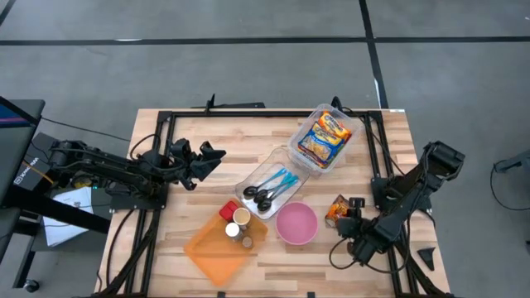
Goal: Pick & Place Food Item
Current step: Put the orange seasoning bag into the orange bin
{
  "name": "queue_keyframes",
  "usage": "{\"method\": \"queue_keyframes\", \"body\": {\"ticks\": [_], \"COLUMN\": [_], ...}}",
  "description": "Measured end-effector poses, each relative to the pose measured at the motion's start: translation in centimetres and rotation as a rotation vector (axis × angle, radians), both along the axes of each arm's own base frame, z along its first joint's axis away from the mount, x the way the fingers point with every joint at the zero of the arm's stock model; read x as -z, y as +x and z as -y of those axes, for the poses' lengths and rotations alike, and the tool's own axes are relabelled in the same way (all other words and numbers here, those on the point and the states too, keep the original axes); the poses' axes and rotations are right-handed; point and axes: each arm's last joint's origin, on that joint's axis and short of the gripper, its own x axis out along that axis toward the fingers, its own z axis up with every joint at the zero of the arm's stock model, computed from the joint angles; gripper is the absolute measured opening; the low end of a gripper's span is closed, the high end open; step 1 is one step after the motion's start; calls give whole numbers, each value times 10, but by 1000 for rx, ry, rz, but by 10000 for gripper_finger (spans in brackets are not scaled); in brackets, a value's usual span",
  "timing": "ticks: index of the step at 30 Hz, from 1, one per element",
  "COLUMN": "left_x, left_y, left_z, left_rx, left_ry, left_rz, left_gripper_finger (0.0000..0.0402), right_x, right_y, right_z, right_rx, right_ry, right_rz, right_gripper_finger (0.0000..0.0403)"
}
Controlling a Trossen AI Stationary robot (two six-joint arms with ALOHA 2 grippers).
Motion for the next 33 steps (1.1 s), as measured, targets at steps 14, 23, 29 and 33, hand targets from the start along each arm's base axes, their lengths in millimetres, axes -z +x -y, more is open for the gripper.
{"method": "queue_keyframes", "body": {"ticks": [14,23,29,33], "left_x": [-1,-1,-1,-1], "left_y": [-1,-1,-1,-1], "left_z": [0,1,1,0], "left_rx": [18,23,19,19], "left_ry": [-31,-42,-45,-45], "left_rz": [14,17,16,20], "left_gripper_finger": [199,199,199,199], "right_x": [13,11,20,24], "right_y": [-1,3,7,8], "right_z": [3,-2,2,7], "right_rx": [-33,-47,-42,-22], "right_ry": [41,82,124,127], "right_rz": [9,32,82,91], "right_gripper_finger": [136,136,136,123]}}
